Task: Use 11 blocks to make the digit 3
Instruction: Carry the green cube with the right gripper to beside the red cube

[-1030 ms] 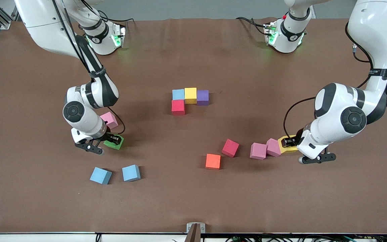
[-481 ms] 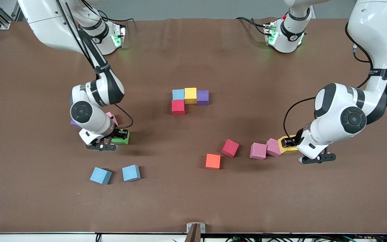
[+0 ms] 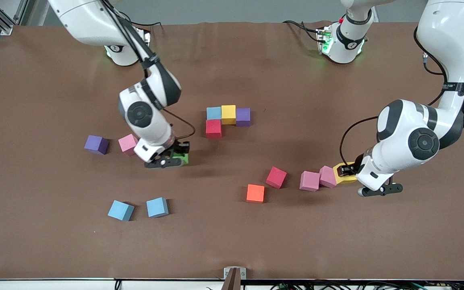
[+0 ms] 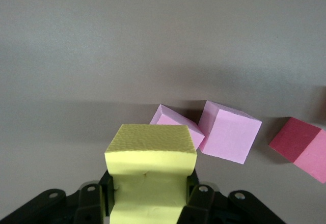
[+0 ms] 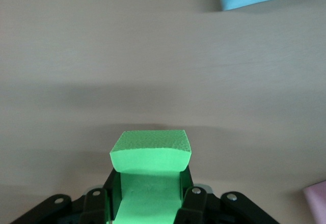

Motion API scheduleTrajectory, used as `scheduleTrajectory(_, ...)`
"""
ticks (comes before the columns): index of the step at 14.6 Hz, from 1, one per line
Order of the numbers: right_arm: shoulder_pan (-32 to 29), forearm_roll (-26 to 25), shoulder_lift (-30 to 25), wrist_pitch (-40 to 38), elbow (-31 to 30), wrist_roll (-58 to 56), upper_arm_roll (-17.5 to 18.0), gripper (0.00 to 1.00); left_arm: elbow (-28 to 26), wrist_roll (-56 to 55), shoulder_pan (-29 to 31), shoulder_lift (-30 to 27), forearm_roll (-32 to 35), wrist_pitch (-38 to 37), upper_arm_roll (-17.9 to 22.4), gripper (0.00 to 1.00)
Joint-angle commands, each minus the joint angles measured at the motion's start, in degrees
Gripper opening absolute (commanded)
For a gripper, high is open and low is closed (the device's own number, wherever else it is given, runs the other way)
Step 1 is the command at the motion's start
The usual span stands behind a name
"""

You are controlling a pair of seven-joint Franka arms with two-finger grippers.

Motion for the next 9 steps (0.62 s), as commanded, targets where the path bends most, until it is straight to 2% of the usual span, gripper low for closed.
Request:
scheduleTrajectory(1,3.21,-0.54,1.03,-0.76,2.7,5.47,-0.09,0.01,1.49,-0.21,-0.19,0.66,1.12,-1.22,-0.08,0.42)
scheduleTrajectory(5,6.29,-0.63,4.28,-0.76,6.03,10.31,-0.17,0.01,1.49,-0.21,-0.19,0.75,1.12,-1.22,-0.08,0.42)
scheduleTrajectory(9,7.44,-1.25,5.34,-0.76,6.31,11.37,-0.17,0.01,1.49,-0.12,-0.19,0.84,1.12,-1.22,-0.08,0.42)
